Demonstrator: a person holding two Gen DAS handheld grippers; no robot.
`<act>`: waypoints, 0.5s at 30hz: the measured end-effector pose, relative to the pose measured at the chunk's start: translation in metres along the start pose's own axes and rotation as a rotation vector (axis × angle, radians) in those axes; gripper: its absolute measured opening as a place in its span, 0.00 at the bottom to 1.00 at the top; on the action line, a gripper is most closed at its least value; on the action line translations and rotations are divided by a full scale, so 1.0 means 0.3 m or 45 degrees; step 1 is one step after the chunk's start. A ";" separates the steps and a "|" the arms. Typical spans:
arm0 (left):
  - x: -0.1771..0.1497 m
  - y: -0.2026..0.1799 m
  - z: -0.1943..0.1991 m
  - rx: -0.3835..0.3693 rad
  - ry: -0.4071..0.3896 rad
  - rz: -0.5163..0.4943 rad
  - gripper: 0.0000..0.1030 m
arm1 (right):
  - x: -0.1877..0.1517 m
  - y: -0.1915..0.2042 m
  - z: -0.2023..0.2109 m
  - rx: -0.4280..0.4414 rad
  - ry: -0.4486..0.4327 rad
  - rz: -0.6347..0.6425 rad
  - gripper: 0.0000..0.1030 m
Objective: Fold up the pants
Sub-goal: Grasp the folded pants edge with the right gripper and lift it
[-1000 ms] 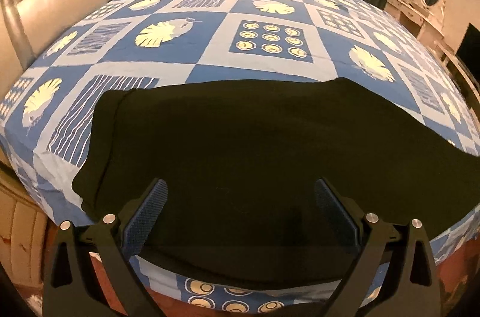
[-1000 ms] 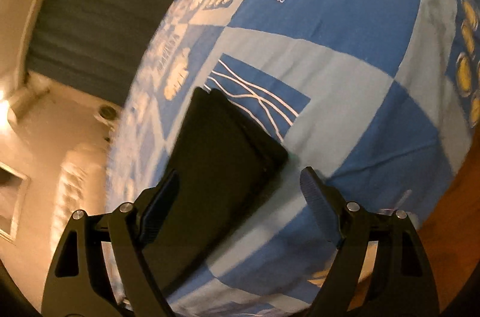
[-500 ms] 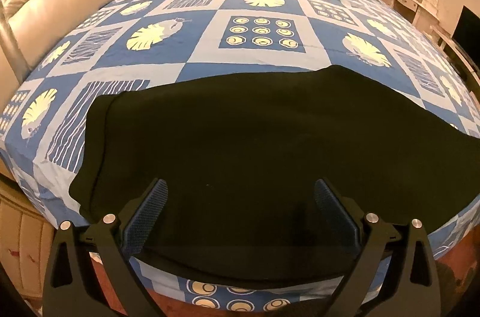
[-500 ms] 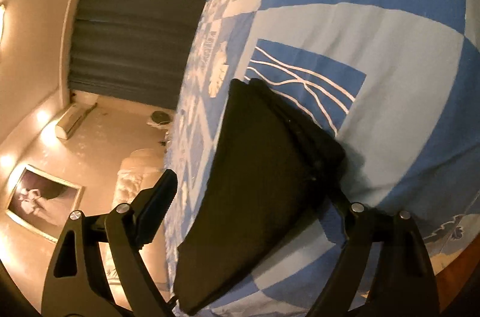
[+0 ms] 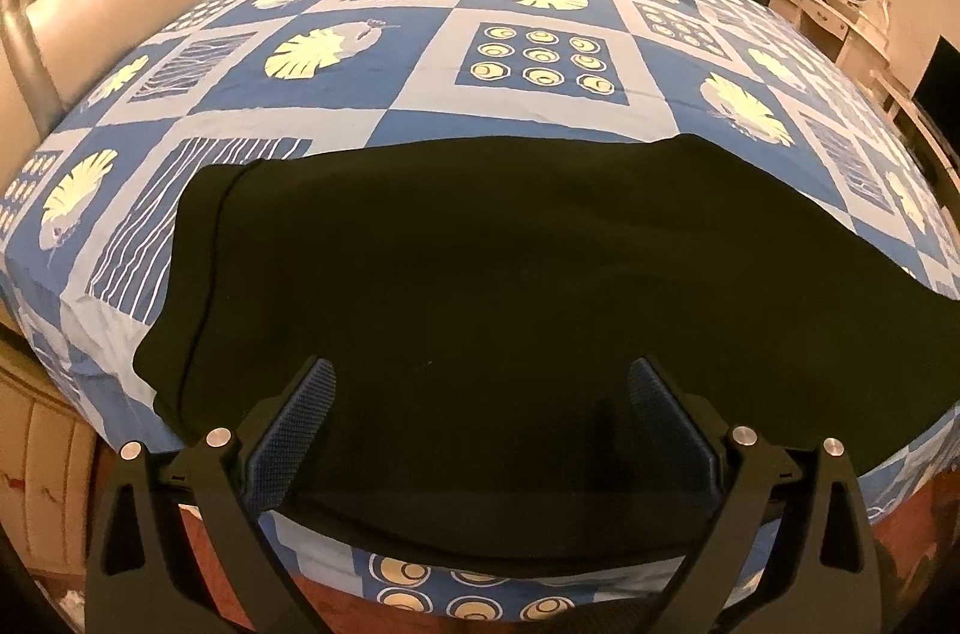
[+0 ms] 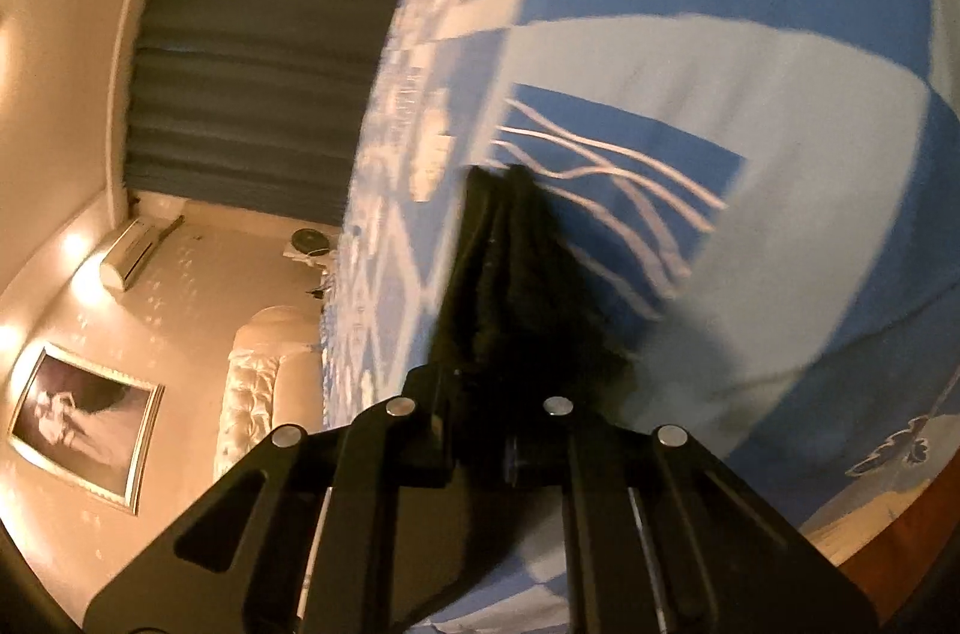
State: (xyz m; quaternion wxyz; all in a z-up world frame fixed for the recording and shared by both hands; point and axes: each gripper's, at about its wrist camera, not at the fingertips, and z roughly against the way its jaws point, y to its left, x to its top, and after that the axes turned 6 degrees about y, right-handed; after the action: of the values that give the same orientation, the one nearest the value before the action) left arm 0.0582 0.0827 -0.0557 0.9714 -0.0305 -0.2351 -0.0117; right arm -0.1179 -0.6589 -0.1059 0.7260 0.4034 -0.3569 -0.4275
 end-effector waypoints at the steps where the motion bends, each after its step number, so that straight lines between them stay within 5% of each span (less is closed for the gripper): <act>1: 0.000 0.001 0.001 -0.001 -0.001 0.004 0.95 | -0.003 0.023 0.002 0.011 -0.001 0.017 0.09; 15: 0.003 -0.008 0.005 -0.008 -0.011 -0.010 0.95 | -0.176 0.469 -0.088 0.083 0.124 0.460 0.09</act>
State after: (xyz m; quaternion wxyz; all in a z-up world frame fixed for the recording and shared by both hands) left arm 0.0583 0.0805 -0.0538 0.9703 -0.0327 -0.2393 -0.0161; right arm -0.0685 -0.5600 -0.0009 0.7940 0.3764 -0.4015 -0.2583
